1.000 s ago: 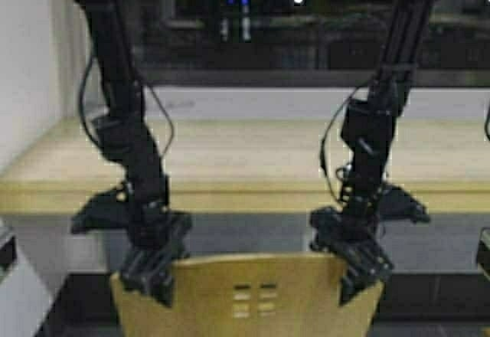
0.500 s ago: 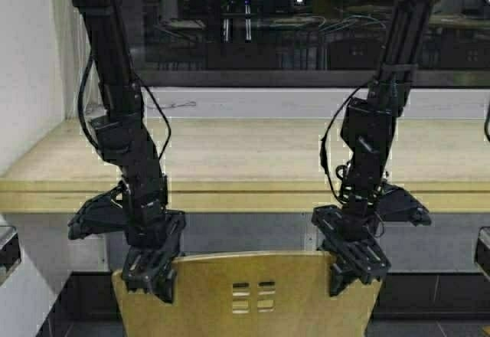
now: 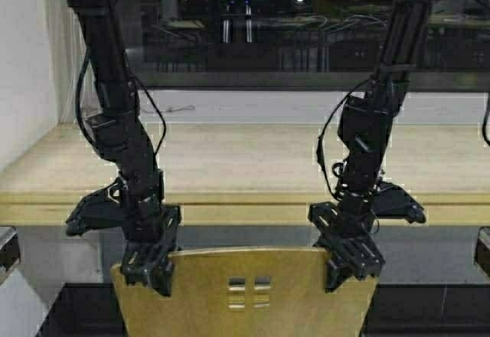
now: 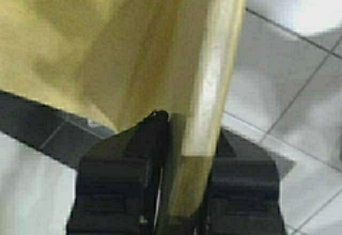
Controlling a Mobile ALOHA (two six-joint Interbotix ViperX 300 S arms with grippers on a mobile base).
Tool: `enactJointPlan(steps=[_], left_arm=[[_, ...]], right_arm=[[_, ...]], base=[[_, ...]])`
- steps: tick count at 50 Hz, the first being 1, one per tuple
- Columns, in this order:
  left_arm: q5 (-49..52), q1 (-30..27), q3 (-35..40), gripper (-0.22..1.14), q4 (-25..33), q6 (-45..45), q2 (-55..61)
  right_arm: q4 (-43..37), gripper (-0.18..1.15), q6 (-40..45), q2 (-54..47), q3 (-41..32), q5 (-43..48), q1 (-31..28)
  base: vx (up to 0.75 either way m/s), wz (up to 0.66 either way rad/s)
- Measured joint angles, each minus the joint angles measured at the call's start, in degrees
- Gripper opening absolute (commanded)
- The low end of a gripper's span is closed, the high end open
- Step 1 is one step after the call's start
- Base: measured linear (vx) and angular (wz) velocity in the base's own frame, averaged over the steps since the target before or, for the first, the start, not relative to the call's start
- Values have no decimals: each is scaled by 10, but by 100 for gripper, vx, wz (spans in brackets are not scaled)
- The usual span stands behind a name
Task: Push the chairs under the table
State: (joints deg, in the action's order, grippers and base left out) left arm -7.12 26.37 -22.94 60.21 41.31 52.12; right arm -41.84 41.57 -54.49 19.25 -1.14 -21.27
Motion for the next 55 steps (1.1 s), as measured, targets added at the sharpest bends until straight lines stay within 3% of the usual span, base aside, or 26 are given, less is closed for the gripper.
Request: enactJointPlan(steps=[55], left_arm=[[9, -8, -28, 5, -1, -8, -11]], right_arm=[[0, 4, 1, 9, 35, -1, -17]], base=[[23, 0]])
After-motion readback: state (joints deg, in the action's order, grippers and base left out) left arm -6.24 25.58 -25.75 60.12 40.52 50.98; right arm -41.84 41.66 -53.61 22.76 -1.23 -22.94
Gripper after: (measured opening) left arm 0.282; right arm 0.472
